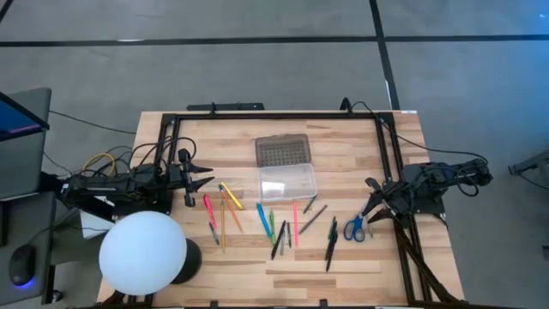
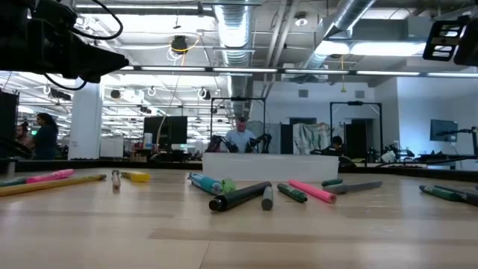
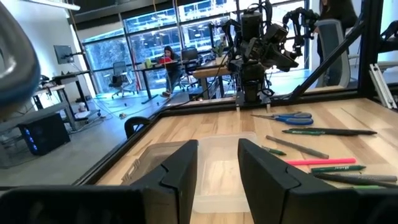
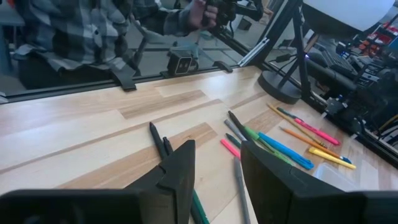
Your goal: Pick & place school supplies into a supply box
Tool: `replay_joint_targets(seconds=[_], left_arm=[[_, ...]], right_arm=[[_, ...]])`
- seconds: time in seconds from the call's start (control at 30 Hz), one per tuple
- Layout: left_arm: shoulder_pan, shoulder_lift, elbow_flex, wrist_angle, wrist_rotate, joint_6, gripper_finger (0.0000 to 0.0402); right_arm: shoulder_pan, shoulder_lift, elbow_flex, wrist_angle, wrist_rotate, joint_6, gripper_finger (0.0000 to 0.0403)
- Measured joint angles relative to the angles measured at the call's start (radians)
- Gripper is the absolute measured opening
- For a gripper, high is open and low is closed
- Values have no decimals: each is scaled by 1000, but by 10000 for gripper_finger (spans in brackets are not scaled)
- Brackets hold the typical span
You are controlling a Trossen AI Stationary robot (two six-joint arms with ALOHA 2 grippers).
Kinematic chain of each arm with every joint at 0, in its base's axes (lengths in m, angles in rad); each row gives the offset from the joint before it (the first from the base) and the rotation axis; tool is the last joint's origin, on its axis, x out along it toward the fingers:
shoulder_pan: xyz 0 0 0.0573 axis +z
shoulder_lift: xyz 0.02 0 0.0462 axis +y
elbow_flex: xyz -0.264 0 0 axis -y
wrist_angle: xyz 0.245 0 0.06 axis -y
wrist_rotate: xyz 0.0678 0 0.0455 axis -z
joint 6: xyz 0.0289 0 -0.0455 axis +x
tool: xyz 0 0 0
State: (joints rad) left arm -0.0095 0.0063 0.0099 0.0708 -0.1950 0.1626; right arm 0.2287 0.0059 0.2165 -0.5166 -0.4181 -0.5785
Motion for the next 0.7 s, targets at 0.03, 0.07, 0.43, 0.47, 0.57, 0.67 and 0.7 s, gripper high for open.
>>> replay_joint_targets(seconds=[0.03, 0.07, 0.43, 0.47, 0.57, 0.67, 0.7], left_arm=[[0, 0, 0, 0, 0, -22, 112], [0, 0, 0, 0, 0, -45, 112], [0, 0, 0, -7, 1, -182, 112], [0, 0, 0, -8, 1, -173, 112], [0, 0, 0, -7, 1, -165, 112], [0, 0, 0, -7, 0, -169, 112], [0, 0, 0, -8, 1, -171, 112]], right_arm=[[0, 0, 0, 3, 0, -7, 123], [0, 0, 0, 12, 0, -17, 123], [0, -1, -20, 234, -225, 275, 123], [0, -1, -23, 249, -229, 293, 123], [0, -1, -27, 318, -227, 391, 123], [-3, 1, -26, 405, -120, 544, 123], [-4, 1, -26, 419, -41, 594, 123]])
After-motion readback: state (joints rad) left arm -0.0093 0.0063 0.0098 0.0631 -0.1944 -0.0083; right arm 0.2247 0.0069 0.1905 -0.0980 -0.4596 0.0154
